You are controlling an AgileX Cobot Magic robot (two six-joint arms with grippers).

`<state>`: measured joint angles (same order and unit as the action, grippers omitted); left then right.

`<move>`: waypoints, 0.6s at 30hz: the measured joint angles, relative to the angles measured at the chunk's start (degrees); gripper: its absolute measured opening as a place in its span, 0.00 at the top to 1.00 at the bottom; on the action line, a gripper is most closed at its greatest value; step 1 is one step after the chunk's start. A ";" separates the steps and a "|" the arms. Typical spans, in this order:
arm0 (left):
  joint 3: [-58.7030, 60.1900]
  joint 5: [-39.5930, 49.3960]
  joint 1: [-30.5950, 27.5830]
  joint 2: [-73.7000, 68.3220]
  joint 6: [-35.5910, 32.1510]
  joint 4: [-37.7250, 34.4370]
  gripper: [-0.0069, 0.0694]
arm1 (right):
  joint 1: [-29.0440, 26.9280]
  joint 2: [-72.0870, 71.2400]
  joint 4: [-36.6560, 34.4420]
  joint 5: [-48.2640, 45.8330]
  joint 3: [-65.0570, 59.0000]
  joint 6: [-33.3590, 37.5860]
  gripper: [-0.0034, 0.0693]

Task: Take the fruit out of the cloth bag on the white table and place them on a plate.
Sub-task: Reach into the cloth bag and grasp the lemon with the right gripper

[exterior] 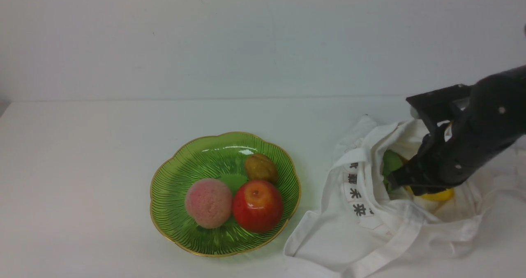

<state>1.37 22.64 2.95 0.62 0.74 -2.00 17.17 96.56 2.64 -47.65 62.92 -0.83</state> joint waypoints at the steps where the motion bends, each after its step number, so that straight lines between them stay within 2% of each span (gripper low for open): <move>1: 0.00 0.00 0.00 0.00 0.00 0.00 0.92 | 0.00 0.68 1.14 0.00 0.59 -0.29 0.97; 7: 0.00 0.00 0.00 0.00 0.00 0.00 0.92 | -0.63 4.45 7.01 0.41 2.73 -2.41 0.94; 11: 0.00 0.00 0.00 0.00 0.00 0.00 0.92 | -3.38 5.99 7.10 1.14 2.84 -3.03 0.82; 15: 0.00 0.00 0.00 0.00 0.00 0.00 0.92 | -5.92 6.03 7.10 2.53 2.89 -3.08 0.60; 16: 0.00 0.00 0.00 0.00 0.00 0.00 0.92 | -6.11 6.03 7.10 2.72 2.89 -3.07 0.57; 18: 0.00 0.00 0.00 0.00 0.00 0.00 0.92 | -6.88 6.10 6.83 3.75 2.89 -3.07 0.36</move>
<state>1.37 22.64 2.95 0.62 0.74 -2.00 10.30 102.66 9.47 -43.90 65.81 -3.90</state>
